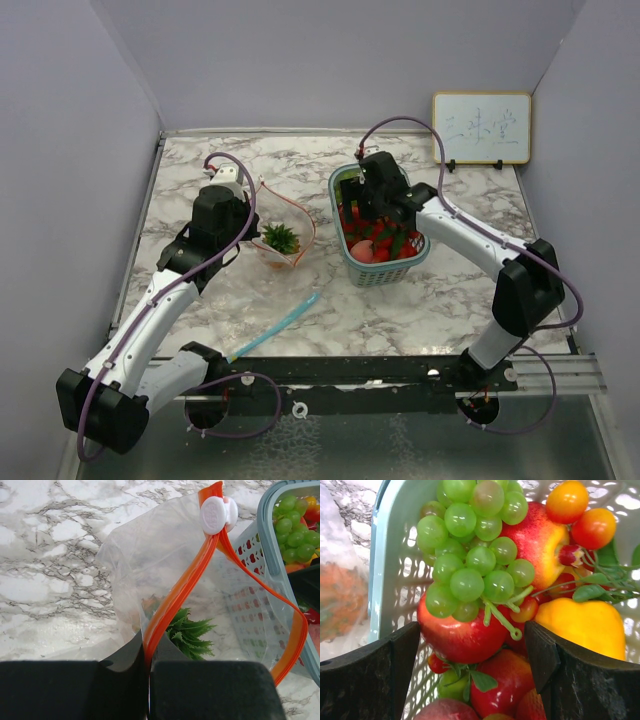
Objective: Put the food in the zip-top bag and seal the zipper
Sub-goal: Pick up the fake fruit from the bin.
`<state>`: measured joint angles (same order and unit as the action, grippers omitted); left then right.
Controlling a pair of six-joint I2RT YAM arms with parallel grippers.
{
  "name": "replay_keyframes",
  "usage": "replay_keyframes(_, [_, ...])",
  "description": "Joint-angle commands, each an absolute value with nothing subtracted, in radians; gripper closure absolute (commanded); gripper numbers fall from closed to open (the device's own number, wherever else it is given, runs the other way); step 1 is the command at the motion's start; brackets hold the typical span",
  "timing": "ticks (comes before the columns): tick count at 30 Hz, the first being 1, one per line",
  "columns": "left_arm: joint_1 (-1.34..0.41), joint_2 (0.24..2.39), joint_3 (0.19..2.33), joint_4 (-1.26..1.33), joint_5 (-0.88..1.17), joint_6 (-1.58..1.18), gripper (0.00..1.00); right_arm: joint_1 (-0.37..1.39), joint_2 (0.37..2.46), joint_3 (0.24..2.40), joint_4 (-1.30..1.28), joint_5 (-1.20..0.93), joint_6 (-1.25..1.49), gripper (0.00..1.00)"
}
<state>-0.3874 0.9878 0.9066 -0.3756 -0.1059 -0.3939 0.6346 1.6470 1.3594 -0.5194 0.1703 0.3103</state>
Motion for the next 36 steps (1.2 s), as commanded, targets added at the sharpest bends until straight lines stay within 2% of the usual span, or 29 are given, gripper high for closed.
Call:
replay_keyframes(1, [-0.384,0.98,0.926,-0.372,-0.131,-0.385,1.0,0.63,1.702,1.354,-0.466,0.189,0.313,0.16])
replay_keyframes(11, [-0.383,0.976,0.922,-0.38,-0.138,-0.384,1.0,0.63,1.793,1.302,-0.401,0.18,0.315,0.16])
replay_keyframes(16, [-0.383,0.976,0.917,-0.379,-0.14,-0.383,1.0,0.63,1.784,1.293,-0.407,0.196,0.315,0.48])
replay_keyframes(18, [-0.384,0.976,0.917,-0.38,-0.14,-0.383,1.0,0.63,1.764,1.306,-0.43,0.204,0.32,0.55])
replay_keyframes(23, [-0.384,0.979,0.917,-0.373,-0.136,-0.385,1.0,0.63,1.654,1.335,-0.461,0.169,0.314,0.58])
replay_keyframes(30, [-0.384,0.989,0.912,-0.37,-0.135,-0.387,1.0,0.63,1.547,1.384,-0.521,0.059,0.292,0.59])
replay_keyframes(36, [-0.384,0.997,0.911,-0.366,-0.129,-0.39,1.0,0.63,1.474,1.418,-0.529,-0.133,0.281,0.61])
